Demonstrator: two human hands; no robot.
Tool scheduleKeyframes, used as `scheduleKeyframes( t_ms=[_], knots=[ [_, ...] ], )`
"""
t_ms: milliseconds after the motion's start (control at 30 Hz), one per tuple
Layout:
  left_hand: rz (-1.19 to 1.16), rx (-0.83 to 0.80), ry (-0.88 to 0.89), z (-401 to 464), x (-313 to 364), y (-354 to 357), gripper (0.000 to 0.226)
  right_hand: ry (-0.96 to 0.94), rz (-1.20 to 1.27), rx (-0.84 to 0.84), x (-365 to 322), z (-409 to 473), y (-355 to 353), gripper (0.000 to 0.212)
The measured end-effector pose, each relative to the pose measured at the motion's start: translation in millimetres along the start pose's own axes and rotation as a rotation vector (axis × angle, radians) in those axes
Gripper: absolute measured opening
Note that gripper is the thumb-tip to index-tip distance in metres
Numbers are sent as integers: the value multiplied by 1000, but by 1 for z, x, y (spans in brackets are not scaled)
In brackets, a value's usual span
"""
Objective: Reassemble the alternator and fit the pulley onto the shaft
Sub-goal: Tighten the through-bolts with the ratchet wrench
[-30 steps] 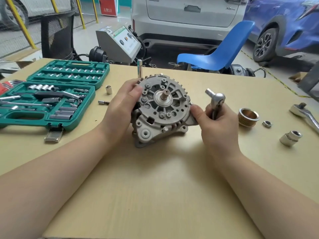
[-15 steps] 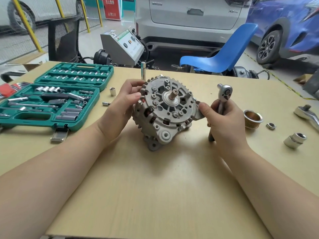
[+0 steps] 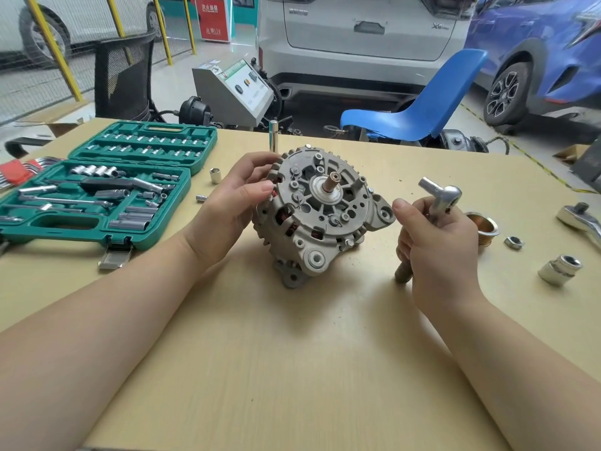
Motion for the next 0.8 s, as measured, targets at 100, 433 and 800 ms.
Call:
scheduleKeyframes(
  t_ms=[100,433,800],
  knots=[
    [1,-16,9,0,3,-1,60,-5,-2,-19,-1,-1,3,32],
    [129,-95,49,0,5,-4,63,-48,-23,-89,-8,-9,10,23],
    [247,-176,93,-4,-2,-1,63,-164,-115,-247,-19,-16,25,21]
  ],
)
Point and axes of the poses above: each hand's wrist, its own z-axis towards the middle knuckle, its own y-axis out of the palm, x = y × z, the point moved 8 cm from there along z, towards the middle knuckle, and after that the axes turned 11 degrees about -z, right-handed, at the moved point
